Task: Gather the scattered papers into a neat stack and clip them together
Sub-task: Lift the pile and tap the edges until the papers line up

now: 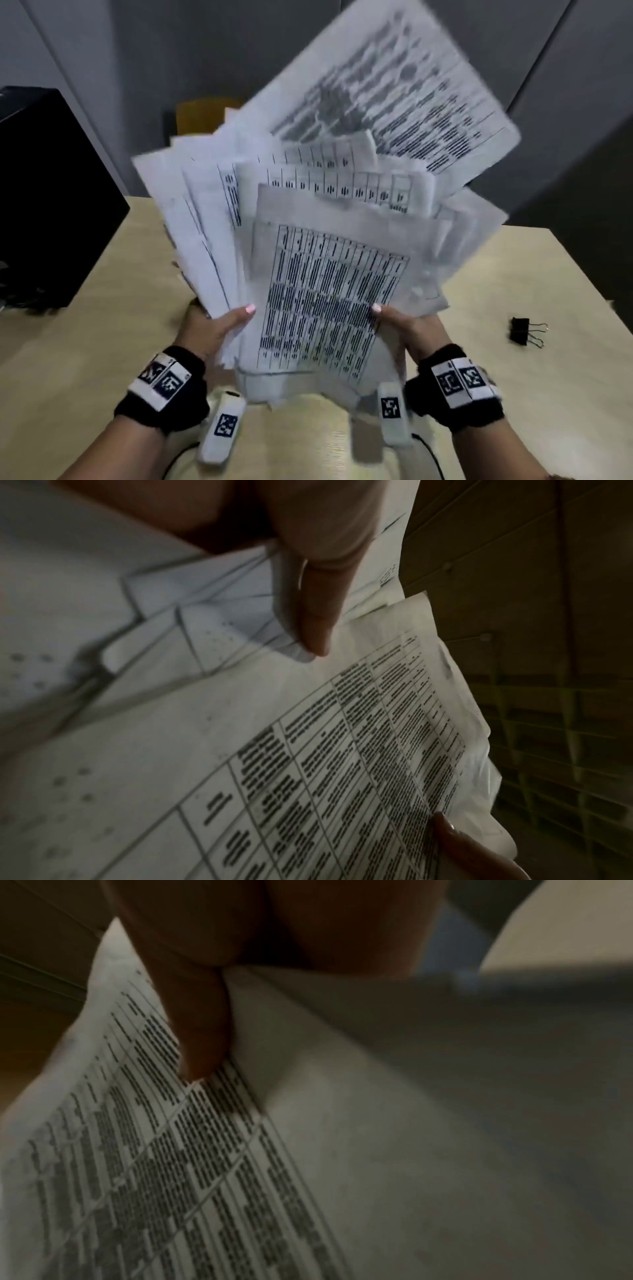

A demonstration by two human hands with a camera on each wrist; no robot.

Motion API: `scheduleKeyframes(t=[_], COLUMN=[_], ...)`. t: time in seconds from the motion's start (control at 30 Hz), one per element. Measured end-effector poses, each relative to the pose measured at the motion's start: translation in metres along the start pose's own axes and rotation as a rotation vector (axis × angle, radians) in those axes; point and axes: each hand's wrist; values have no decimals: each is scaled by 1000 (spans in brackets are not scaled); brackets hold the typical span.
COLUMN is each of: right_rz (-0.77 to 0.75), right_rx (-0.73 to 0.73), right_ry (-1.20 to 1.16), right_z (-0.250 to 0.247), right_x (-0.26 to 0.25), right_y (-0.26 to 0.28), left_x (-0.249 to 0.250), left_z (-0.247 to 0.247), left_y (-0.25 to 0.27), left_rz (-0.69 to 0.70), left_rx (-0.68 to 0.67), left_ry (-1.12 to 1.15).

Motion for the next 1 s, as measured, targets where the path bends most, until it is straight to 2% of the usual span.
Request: scheduleKeyframes(t=[0.13,0.2,0.27,0.37,0.47,0.57,0.63,0.73,0.83,0.9,0.93,1.0], right_rz=[-192,-203,-140,-130,-230,-366,-404,-299,-45,157,198,157], right_rx=[-31,-19,27,0,22,40,32,66,108,96,67,25], right_ry=[-93,-137,-123,-107,-80,-145,-115,-105,0,92,87,61], right_z=[-7,-7,-4,2,6,1,-3,-9,-9,-4,-2,-5], right_x=[-18,-9,1,5,-6,-23,-28,-21,-6,-6,-4,-4], right_y=[-7,-9,-11,-13,-13,-14,-13,-13,-12,-11,-13,-20], left_x=[21,16,8,6,12,30,36,32,17,8,6,11], left_z=[-7,-9,-5,9,14,9,-1,-16,-14,-5,-1,3], left_y=[0,5,5,5,4,-3,-5,-5,-1,0,-1,-1], left_rz=[184,204,152,152,221,335,413,398,273,176,136,155], left_rx=[-3,-54,-54,24,112,122,78,-23,-99,-34,-2,55], left_ry=[64,157,221,168,76,31,-39,-4,17,25,37,1])
Point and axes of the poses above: each hand's wrist, its own y-axis away from the middle knuckle, its own z-axis out of the palm, x = y × z, and after that the axes turned 9 degrees about -x, right-handed
